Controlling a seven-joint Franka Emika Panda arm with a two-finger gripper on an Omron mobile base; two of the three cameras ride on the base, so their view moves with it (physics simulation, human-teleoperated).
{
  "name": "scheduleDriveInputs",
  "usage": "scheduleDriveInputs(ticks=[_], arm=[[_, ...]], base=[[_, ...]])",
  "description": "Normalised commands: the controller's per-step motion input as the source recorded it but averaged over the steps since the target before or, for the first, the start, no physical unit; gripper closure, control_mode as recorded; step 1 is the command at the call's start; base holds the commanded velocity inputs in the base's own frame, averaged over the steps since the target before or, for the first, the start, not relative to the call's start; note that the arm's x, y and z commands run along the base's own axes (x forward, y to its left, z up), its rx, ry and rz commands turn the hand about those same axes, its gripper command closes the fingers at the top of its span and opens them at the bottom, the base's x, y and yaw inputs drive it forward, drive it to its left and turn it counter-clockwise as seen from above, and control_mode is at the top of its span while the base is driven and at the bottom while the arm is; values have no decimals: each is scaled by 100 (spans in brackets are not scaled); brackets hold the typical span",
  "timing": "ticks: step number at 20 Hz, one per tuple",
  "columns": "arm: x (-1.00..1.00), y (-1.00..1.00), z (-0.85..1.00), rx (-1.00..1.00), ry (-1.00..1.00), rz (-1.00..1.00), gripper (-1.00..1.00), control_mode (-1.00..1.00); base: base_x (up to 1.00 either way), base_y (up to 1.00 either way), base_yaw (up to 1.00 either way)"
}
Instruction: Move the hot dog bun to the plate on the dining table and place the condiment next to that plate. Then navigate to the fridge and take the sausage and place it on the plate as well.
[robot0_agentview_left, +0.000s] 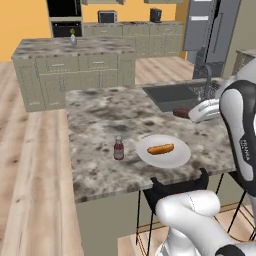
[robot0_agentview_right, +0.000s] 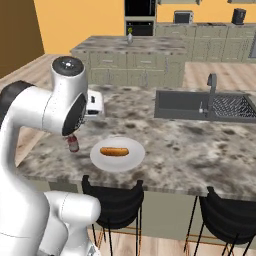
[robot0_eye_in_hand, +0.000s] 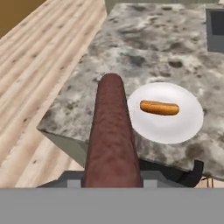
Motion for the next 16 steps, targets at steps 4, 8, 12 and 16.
scheduleDriveInputs(ticks=[4,8,12,16], arm=[[37,-30,-79,0,18,22,100,-100],[33,-28,-76,0,11,16,100,-100],[23,-40,-60,0,4,14,100,-100],[4,-31,-38,0,0,5,100,-100]], base=[[0,0,0],[0,0,0],[0,0,0],[0,0,0]])
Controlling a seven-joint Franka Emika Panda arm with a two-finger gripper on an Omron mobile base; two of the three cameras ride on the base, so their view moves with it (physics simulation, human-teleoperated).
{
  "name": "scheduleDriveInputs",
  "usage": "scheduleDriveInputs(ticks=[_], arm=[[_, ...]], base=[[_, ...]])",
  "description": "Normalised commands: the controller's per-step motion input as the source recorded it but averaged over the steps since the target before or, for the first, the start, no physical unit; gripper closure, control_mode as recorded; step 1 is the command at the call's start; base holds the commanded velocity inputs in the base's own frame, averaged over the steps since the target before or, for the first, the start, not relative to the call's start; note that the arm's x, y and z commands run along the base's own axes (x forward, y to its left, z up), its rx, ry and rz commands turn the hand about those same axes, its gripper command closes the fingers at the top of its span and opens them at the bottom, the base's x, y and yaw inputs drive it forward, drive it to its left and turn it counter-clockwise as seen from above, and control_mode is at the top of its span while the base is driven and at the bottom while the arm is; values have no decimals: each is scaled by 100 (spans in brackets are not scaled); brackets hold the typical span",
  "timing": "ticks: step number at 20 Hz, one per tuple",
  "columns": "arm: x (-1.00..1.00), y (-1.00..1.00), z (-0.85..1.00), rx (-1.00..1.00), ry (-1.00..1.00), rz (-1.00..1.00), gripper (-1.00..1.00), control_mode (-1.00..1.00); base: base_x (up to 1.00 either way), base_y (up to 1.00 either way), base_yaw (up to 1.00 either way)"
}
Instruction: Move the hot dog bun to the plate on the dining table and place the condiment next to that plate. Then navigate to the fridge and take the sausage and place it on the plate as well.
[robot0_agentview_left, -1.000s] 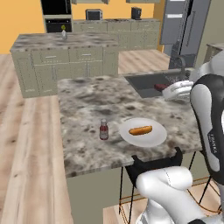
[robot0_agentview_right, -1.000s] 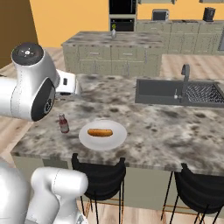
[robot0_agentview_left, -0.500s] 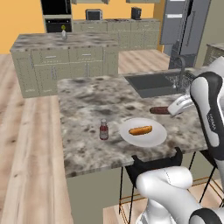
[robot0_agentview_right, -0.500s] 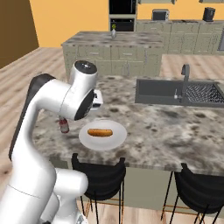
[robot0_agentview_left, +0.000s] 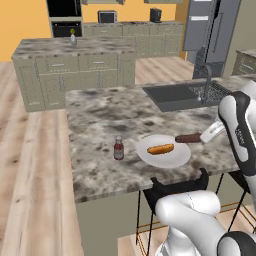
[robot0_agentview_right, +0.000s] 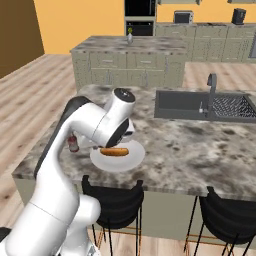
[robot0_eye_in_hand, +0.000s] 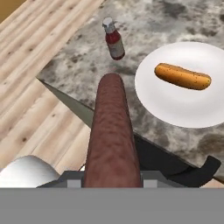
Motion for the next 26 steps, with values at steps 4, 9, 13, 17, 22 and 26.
scheduleDriveInputs(ticks=[4,9,13,17,22,26], arm=[[24,-3,-40,0,0,0,100,-100],[49,0,-48,0,0,0,100,-100],[58,0,-31,0,0,0,100,-100],[52,0,-21,0,0,0,100,-100],[28,0,-28,0,0,0,100,-100],[17,0,-33,0,0,0,100,-100]], base=[[0,0,0],[0,0,0],[0,0,0],[0,0,0],[0,0,0],[0,0,0]])
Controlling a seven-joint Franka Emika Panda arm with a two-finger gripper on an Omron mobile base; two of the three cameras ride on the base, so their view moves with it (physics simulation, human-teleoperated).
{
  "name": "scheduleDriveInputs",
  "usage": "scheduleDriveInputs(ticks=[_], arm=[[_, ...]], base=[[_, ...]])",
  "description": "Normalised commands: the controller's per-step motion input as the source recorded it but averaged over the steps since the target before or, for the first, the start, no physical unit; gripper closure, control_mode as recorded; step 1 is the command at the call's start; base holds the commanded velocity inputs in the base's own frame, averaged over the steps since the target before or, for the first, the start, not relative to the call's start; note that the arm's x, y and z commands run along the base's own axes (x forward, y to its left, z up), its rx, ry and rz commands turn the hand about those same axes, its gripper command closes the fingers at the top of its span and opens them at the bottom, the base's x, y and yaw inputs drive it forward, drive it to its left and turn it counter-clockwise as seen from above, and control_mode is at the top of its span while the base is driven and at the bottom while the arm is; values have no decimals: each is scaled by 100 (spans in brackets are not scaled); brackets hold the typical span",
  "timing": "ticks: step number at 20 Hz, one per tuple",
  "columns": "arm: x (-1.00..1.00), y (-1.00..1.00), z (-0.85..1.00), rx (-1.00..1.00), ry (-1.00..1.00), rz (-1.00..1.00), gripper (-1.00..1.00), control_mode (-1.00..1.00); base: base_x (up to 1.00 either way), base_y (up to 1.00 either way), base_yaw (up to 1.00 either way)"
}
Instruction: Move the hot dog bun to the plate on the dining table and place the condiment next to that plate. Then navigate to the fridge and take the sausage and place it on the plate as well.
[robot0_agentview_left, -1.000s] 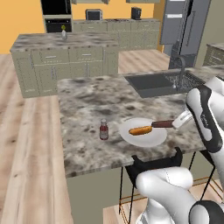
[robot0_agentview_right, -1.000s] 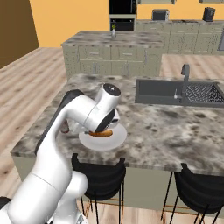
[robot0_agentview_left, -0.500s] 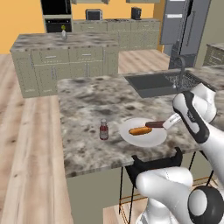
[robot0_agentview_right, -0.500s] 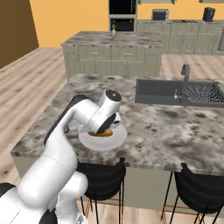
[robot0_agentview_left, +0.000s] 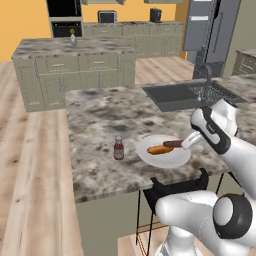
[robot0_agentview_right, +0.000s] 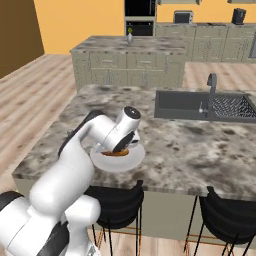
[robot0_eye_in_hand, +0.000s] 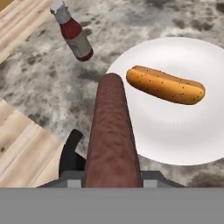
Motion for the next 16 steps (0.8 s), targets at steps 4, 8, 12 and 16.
scheduleDriveInputs(ticks=[4,8,12,16], arm=[[20,0,-29,0,0,0,100,-100],[22,0,-28,0,0,0,100,-100],[15,0,-26,0,0,0,100,-100],[13,0,-22,0,0,0,100,-100]], base=[[0,0,0],[0,0,0],[0,0,0],[0,0,0]])
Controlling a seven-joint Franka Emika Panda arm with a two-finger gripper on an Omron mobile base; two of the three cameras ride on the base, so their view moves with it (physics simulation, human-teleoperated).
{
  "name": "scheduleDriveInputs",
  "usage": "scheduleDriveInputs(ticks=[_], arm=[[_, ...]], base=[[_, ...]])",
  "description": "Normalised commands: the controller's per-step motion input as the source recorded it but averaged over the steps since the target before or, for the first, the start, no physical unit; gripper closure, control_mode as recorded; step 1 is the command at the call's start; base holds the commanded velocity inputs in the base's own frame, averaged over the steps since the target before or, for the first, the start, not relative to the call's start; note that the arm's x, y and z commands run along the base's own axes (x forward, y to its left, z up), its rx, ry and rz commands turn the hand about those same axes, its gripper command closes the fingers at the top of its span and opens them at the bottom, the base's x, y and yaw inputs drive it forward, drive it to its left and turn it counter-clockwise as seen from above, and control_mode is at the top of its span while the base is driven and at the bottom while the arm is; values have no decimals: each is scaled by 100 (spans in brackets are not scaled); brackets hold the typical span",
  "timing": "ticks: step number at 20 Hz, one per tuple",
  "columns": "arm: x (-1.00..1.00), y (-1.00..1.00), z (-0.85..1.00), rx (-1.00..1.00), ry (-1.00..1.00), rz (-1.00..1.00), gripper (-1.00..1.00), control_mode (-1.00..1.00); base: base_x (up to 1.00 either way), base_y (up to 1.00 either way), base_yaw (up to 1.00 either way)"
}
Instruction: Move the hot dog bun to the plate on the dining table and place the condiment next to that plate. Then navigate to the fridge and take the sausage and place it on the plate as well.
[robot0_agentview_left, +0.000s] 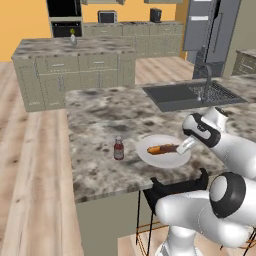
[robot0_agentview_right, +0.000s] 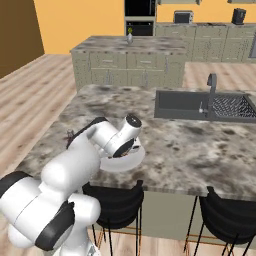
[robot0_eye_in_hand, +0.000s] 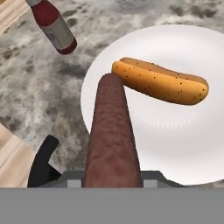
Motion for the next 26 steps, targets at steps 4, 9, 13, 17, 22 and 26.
scheduleDriveInputs(ticks=[4,9,13,17,22,26], arm=[[14,0,-22,0,0,0,100,-100],[16,0,-21,0,0,0,100,-100],[19,0,-20,0,0,0,100,-100],[16,-1,-23,0,0,1,100,-100],[12,0,-26,0,0,4,100,-100],[8,0,-29,0,0,5,100,-100]], base=[[0,0,0],[0,0,0],[0,0,0],[0,0,0],[0,0,0],[0,0,0]])
